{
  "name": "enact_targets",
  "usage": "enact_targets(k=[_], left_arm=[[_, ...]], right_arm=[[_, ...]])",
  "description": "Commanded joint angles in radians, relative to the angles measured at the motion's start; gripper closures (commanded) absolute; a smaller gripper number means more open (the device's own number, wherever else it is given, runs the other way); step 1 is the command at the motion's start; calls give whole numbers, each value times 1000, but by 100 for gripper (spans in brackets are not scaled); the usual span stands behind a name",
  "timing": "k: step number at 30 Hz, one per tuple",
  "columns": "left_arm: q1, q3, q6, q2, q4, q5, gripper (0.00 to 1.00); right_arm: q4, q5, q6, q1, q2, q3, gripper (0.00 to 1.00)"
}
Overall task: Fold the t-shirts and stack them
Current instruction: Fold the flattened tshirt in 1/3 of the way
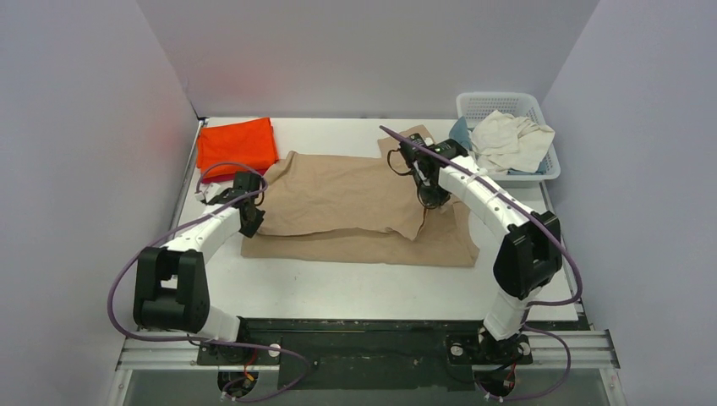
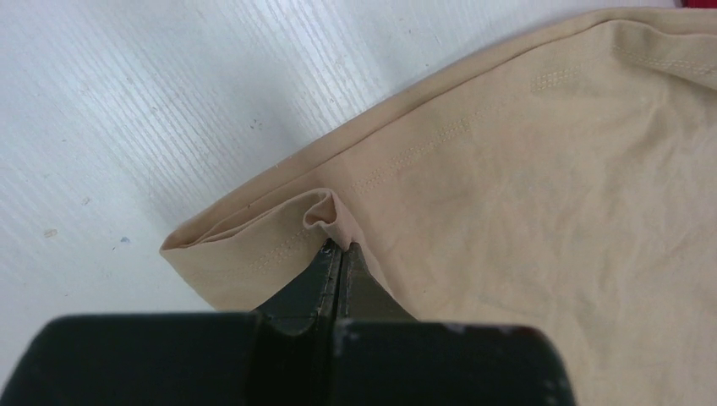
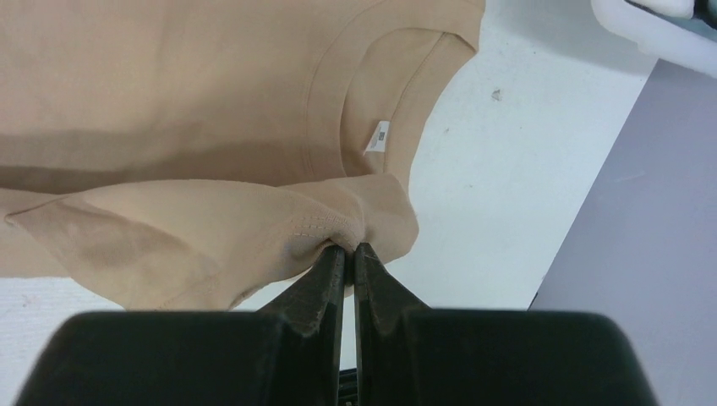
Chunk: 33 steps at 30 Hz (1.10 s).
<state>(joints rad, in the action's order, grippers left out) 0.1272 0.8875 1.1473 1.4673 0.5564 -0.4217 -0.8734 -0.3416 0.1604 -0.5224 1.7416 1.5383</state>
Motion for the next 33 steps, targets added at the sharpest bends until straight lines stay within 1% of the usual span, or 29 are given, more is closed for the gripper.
enact_targets(k=[1,5,6,7,8,9,10,11,12,13,14,15,16,18,19,22,23,24,25,26,27,28,29,32,33], left_arm=[[-15,59,-20,15,-35,-40,100],[-18,88,-26,60,-26,-28,100],[-20,93,-26,73,-25,-27,98],[-24,95,-26,79,-27,-27,91],[-29,104,-29,91,-31,-22,82],[-31,110,-34,97,-31,-18,76],[-36,128,-41,107,-27,-12,62],[-39,137,-44,111,-15,-8,56],[-45,159,-54,112,-9,2,45],[-46,173,-59,111,6,7,41],[-48,199,-69,102,16,12,31],[-49,214,-76,95,37,13,26],[-49,238,-88,76,48,12,21],[-50,258,-108,38,67,11,18],[-49,256,-112,6,75,11,18],[-49,216,-150,-64,63,39,16],[-49,185,-170,-96,44,66,15],[-49,170,-180,-111,22,81,15],[-48,137,-210,-133,7,120,14],[-48,119,-228,-140,-28,140,14],[-48,92,-253,-145,-41,186,13],[-48,80,-269,-144,-69,213,13],[-46,56,-294,-135,-84,267,13],[-33,14,-327,-95,-160,344,12],[-25,-2,-336,-67,-175,355,12]], right_arm=[[-22,1,-19,15,41,67,100],[-4,33,-28,29,109,114,100],[-1,40,-28,37,145,140,100],[-1,42,-18,41,163,156,100],[-2,41,-14,47,202,188,99],[-2,38,-2,51,223,206,97],[-2,36,2,59,264,243,97],[-4,37,13,70,285,289,95],[-19,37,22,75,327,318,91],[-27,37,27,85,347,371,74],[-54,30,41,89,383,400,63],[-71,23,49,94,396,452,47],[-95,6,67,96,404,468,32],[-100,8,80,96,373,472,15],[-97,14,81,95,353,448,14],[-52,18,112,90,220,349,11],[-23,17,132,89,154,275,11],[-3,20,174,88,121,225,11],[52,26,196,88,52,112,10],[81,50,246,91,18,52,8],[147,92,270,93,-47,-74,8],[182,122,315,97,-75,-131,8],[251,188,334,100,-124,-241,7],[368,290,402,103,-161,-424,7],[407,323,412,104,-152,-445,7]])
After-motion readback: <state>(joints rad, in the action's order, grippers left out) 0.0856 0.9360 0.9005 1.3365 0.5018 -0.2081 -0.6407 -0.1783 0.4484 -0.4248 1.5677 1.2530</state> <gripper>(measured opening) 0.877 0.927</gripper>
